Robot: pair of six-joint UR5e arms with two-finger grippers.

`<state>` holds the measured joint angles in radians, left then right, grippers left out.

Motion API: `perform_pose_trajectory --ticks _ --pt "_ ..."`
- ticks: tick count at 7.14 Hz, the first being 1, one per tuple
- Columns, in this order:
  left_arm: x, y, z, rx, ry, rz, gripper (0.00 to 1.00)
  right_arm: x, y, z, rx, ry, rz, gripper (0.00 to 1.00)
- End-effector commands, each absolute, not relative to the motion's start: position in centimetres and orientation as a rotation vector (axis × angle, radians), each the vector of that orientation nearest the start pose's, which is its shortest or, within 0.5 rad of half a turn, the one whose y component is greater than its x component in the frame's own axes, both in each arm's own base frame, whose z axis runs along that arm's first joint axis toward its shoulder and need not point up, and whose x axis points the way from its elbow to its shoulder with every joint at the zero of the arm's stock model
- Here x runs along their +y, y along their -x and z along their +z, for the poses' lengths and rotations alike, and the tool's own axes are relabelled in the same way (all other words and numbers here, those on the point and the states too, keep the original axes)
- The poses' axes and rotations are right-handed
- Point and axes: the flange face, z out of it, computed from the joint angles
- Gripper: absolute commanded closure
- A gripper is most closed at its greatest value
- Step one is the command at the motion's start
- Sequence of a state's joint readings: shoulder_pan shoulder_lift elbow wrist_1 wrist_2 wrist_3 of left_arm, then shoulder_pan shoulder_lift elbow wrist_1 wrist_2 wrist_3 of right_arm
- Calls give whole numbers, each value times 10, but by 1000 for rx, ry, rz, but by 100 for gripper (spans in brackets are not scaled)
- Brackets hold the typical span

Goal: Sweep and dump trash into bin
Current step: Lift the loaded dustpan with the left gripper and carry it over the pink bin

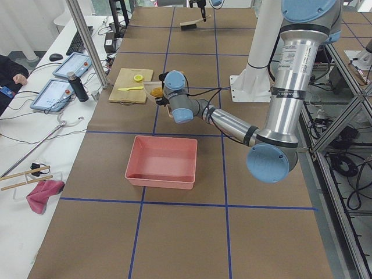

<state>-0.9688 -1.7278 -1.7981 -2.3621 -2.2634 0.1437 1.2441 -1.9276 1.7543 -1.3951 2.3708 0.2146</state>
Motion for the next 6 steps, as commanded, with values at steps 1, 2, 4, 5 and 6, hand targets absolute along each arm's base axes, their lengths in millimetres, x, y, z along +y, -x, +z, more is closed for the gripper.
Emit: perform_pose_trajectory --ticks 1,2,4,5,6 --pt "-484 -214 408 829 -999 1075 100 -341 48 696 -748 193 -82 100" --pt "-486 -180 431 765 -1011 1090 100 -345 49 687 -756 163 -39 100" --pt "-472 -131 475 716 -986 1100 100 -339 47 678 -785 111 26 100" --pt "-465 -110 494 675 -980 1112 100 -323 42 688 -789 97 31 100" --pt "-460 -91 513 642 -971 1117 100 -320 42 689 -802 73 37 100"
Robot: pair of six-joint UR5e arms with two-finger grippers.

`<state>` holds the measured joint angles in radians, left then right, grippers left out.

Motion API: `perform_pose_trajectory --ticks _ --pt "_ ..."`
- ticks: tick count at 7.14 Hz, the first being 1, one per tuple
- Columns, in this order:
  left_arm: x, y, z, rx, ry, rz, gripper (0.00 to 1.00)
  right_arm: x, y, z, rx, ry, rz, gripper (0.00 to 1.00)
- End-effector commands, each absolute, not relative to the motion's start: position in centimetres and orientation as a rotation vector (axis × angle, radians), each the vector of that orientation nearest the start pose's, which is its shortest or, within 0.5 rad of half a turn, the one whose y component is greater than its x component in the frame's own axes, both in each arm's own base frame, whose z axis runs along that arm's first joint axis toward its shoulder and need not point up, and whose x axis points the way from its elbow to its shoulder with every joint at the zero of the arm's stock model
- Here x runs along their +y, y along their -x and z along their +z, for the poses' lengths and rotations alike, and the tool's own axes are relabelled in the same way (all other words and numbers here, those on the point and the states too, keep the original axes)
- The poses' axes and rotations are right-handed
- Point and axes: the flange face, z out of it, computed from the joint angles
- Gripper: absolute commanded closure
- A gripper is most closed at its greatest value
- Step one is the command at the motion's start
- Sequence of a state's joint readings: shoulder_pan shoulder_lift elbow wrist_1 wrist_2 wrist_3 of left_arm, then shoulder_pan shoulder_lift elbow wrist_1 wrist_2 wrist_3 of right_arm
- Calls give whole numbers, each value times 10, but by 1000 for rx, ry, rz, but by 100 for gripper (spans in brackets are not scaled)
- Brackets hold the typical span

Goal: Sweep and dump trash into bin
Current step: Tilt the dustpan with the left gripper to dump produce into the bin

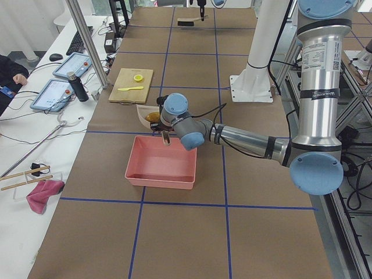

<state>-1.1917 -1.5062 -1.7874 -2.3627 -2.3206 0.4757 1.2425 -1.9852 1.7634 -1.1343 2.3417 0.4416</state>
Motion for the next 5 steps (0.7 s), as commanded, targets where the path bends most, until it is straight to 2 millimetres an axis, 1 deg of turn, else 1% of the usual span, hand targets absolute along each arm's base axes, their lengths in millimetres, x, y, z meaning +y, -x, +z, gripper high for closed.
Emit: perform_pose_trajectory --ticks 1,2,3,5 --pt "-459 -72 531 600 -970 1133 100 -317 46 689 -802 79 47 100" --pt "-464 -52 556 556 -960 1152 100 -317 54 689 -799 92 38 100" --pt "-466 -36 577 521 -952 1177 100 -318 65 688 -798 100 6 100" --pt "-466 11 616 443 -942 1188 100 -317 77 688 -793 112 -28 100"
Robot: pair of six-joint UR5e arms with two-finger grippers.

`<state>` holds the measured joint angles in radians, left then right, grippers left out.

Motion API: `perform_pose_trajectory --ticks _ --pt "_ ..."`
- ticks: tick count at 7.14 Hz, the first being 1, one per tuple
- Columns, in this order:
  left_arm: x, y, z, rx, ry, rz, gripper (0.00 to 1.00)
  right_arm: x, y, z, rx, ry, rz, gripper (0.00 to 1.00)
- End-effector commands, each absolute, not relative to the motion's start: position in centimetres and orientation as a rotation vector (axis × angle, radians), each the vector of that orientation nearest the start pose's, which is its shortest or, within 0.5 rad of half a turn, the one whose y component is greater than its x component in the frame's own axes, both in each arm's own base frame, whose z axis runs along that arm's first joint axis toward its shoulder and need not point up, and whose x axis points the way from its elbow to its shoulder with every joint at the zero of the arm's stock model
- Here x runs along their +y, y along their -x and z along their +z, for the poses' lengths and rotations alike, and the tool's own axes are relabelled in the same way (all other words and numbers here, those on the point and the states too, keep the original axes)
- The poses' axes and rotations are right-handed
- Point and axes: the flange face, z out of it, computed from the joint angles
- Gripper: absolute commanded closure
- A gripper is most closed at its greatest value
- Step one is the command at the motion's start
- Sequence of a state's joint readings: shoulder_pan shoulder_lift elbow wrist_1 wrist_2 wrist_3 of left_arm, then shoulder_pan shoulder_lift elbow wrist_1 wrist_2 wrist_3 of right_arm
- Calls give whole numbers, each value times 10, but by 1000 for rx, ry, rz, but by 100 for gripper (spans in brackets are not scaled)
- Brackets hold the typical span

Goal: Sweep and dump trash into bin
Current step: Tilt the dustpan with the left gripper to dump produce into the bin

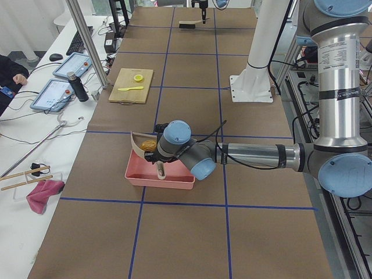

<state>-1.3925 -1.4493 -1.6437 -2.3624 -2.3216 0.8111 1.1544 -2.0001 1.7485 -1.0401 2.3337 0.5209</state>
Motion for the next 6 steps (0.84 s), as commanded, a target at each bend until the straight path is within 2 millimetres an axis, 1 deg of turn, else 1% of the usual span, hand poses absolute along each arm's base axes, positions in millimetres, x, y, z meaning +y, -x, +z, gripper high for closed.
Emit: perform_pose_trajectory --ticks 1,2,3,4,5,6 --pt "-465 28 628 410 -943 1205 100 -317 79 689 -788 112 -33 100" --pt "-464 33 631 393 -949 1222 100 -318 80 688 -785 109 -35 100" --pt "-464 33 626 379 -964 1233 100 -318 80 688 -785 109 -35 100" --pt "-466 33 615 345 -1006 1241 100 -318 80 691 -783 112 -34 100" --pt "-468 34 598 295 -1036 1246 100 -317 80 692 -782 114 -33 100" --pt "-467 37 587 237 -1050 1265 100 -317 80 692 -782 114 -33 89"
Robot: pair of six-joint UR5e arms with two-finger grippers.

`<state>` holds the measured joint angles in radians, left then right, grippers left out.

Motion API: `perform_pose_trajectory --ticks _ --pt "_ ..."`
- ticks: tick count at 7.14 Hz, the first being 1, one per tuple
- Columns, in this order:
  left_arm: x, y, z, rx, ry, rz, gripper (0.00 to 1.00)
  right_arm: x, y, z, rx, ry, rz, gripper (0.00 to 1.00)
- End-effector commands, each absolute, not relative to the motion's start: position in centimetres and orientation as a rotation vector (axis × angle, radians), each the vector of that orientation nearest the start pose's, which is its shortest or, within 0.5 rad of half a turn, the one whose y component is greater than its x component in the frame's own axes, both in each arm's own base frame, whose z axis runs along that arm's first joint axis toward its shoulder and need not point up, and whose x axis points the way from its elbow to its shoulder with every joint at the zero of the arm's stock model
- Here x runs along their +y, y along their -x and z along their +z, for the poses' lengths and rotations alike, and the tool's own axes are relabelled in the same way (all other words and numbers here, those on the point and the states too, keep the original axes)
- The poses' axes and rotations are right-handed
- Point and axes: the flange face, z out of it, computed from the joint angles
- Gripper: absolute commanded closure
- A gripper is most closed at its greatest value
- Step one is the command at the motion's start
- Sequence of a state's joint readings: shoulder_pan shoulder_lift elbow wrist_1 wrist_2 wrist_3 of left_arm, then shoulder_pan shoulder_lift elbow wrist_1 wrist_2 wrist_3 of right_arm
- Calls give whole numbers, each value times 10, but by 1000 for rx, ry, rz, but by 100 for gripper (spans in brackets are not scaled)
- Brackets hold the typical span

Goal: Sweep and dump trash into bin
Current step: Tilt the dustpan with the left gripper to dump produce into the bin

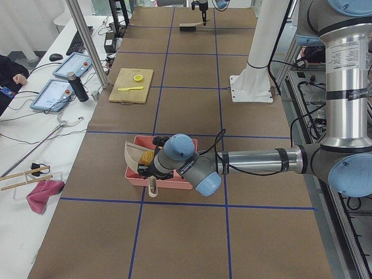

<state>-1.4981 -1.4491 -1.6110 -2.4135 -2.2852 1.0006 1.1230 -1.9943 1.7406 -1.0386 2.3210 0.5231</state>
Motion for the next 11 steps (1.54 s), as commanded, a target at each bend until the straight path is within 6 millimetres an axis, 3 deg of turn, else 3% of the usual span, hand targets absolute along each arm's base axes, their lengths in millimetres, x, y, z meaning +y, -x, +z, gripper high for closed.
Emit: perform_pose_trajectory --ticks 1,2,3,4,7,8,10,11 --pt "-469 38 587 141 -1066 1378 100 -317 80 692 -782 114 -31 75" --pt "-469 40 588 94 -1065 1418 100 -318 80 691 -784 114 -31 46" --pt "-470 40 588 57 -1072 1470 100 -318 80 690 -787 115 -29 1" --pt "-470 40 586 45 -1078 1485 100 -321 79 681 -802 101 -31 0" --pt "-477 41 569 -45 -1102 1548 100 -331 52 644 -884 31 14 0" --pt "-478 40 568 -48 -1105 1552 100 -327 42 647 -912 31 14 0" --pt "-482 40 562 -58 -1115 1554 100 -343 -5 648 -886 -30 -19 0" --pt "-482 40 562 -58 -1116 1555 100 -344 -38 658 -869 -27 -52 0"
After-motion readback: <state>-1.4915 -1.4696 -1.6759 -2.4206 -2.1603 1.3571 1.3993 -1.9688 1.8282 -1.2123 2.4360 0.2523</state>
